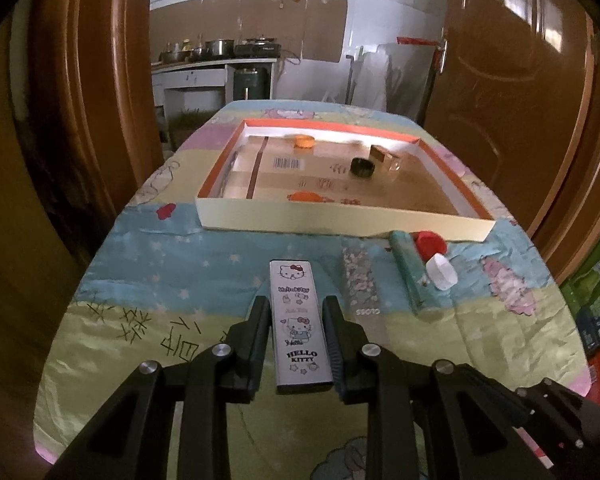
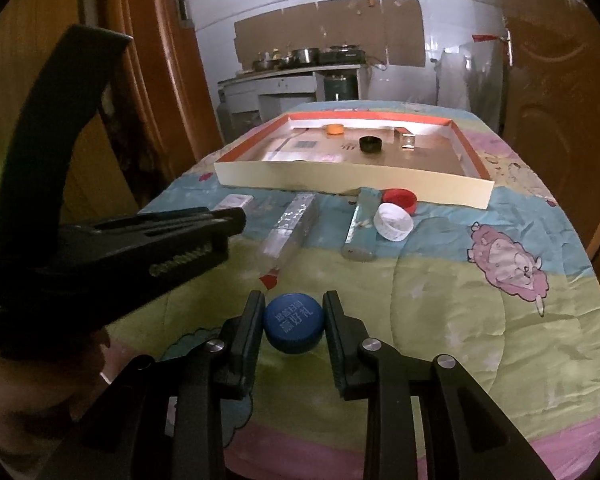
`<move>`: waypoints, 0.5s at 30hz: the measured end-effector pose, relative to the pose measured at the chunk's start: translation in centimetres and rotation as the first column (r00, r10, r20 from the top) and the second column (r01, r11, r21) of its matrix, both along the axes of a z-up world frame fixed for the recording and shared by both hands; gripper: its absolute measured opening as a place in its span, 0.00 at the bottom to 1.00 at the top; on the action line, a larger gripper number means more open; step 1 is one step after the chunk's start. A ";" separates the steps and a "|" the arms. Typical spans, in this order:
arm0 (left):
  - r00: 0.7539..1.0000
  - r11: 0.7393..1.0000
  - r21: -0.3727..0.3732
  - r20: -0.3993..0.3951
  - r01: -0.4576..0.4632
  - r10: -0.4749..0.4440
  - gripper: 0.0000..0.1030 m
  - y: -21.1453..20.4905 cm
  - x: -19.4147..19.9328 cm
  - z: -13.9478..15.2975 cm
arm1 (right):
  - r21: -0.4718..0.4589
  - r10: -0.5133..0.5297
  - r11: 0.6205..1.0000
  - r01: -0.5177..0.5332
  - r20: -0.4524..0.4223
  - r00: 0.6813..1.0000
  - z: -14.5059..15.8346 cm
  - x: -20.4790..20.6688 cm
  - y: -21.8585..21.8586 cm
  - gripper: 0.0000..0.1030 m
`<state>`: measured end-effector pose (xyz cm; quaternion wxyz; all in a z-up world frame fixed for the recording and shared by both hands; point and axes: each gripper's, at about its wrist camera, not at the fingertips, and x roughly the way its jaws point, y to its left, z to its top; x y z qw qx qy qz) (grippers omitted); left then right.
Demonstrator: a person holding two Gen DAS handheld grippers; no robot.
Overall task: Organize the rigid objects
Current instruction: 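Carry the Hello Kitty box and blue cap over the cardboard tray with both tools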
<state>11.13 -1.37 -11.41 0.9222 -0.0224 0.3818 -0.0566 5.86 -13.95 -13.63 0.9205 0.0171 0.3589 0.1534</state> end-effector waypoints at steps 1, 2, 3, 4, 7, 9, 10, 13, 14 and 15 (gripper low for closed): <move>1.000 1.000 -0.006 0.007 0.001 0.000 0.27 0.1 -0.2 0.2 | 0.000 -0.002 1.000 0.002 -0.001 1.000 0.1 0.0 0.0 0.30; 1.000 1.000 -0.010 0.013 0.003 -0.003 0.27 0.2 -0.3 0.5 | -0.001 -0.004 1.000 0.004 -0.002 1.000 0.1 0.0 -0.1 0.30; 1.000 1.000 -0.013 0.019 0.006 -0.006 0.27 0.2 -0.4 0.7 | -0.003 -0.006 1.000 0.006 -0.001 1.000 0.2 0.0 -0.1 0.30; 1.000 1.000 -0.015 0.026 0.007 -0.007 0.27 0.3 -0.6 0.9 | -0.004 -0.010 1.000 0.010 0.001 1.000 0.3 0.0 -0.1 0.30; 0.999 0.999 -0.033 0.045 0.012 -0.010 0.26 0.6 -0.8 1.7 | -0.001 -0.020 1.000 0.020 0.010 1.000 0.8 0.0 -0.5 0.30; 0.998 0.999 -0.039 0.056 0.016 -0.014 0.27 0.7 -1.0 2.2 | 0.006 -0.027 1.000 0.027 0.019 0.999 1.3 0.1 -0.8 0.30; 0.998 0.999 -0.042 0.064 0.018 -0.015 0.27 0.7 -1.1 2.4 | 0.007 -0.031 0.999 0.031 0.024 0.999 1.6 0.1 -1.0 0.30; 0.997 0.999 -0.047 0.079 0.027 -0.023 0.27 0.6 -1.3 3.2 | 0.007 -0.042 0.999 0.042 0.038 0.998 2.2 0.2 -1.4 0.30; 0.996 0.998 -0.047 0.085 0.030 -0.026 0.27 0.6 -1.3 3.4 | 0.010 -0.048 0.999 0.047 0.043 0.998 2.5 0.2 -1.6 0.30; 0.995 0.998 -0.045 0.091 0.032 -0.028 0.27 0.5 -1.4 3.7 | 0.012 -0.051 0.999 0.050 0.046 0.998 2.6 0.3 -1.8 0.30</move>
